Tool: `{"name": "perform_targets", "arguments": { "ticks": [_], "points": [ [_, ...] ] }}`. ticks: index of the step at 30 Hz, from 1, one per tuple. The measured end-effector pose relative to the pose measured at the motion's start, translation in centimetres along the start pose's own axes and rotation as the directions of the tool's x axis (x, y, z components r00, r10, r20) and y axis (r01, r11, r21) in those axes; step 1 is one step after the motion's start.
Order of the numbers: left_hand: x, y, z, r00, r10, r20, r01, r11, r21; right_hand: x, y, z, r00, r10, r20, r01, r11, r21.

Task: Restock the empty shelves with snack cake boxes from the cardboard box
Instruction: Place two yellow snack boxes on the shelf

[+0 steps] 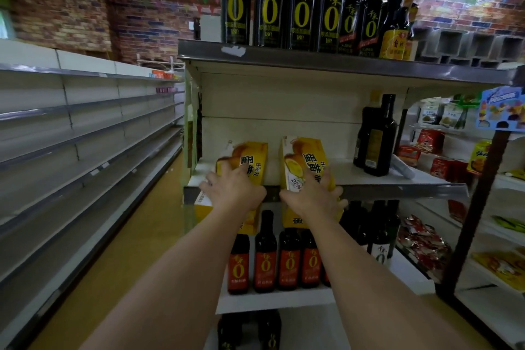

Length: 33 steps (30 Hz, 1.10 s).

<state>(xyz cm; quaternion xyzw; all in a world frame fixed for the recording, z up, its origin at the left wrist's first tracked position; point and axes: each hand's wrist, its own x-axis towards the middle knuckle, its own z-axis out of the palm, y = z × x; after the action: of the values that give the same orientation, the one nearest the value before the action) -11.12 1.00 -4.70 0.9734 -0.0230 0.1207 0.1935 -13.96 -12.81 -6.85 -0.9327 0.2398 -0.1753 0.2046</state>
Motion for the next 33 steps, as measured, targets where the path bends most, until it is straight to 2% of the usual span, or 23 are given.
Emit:
{"name": "perform_targets", "arguments": {
  "ticks": [8,17,23,28,33],
  "points": [
    [-5.9,-4.6,-1.4,0.999,0.032,-0.002,-0.032,0.999,-0.001,-8.2,-0.7,0.5,1.000,0.017,-0.007,-0.017,0.999,-0.033],
    [-13.1,-15.1,-3.4,0.999,0.022,0.040,-0.021,1.000,-0.018,-19.5,-4.9,3.6,0.999,0.011,0.050,-0.009,0.999,-0.039],
    [-16.8,-25.5,-4.1,0.971,-0.198,0.132,0.191,0.980,0.062,-26.5,-9.4,8.5,0.975,-0.060,0.215,0.067,0.997,-0.025],
    [-18.3,-34.1,-3.9,0.880,-0.435,0.190,0.424,0.900,0.099,-30.1,-13.1,13.2,0.925,-0.126,0.358,0.141,0.990,-0.017],
    [-18.7,-40.0,-2.5,0.818,-0.532,0.219,0.515,0.847,0.132,-31.3,-16.1,18.1,0.871,-0.157,0.466,0.189,0.982,-0.023]
  ]
}}
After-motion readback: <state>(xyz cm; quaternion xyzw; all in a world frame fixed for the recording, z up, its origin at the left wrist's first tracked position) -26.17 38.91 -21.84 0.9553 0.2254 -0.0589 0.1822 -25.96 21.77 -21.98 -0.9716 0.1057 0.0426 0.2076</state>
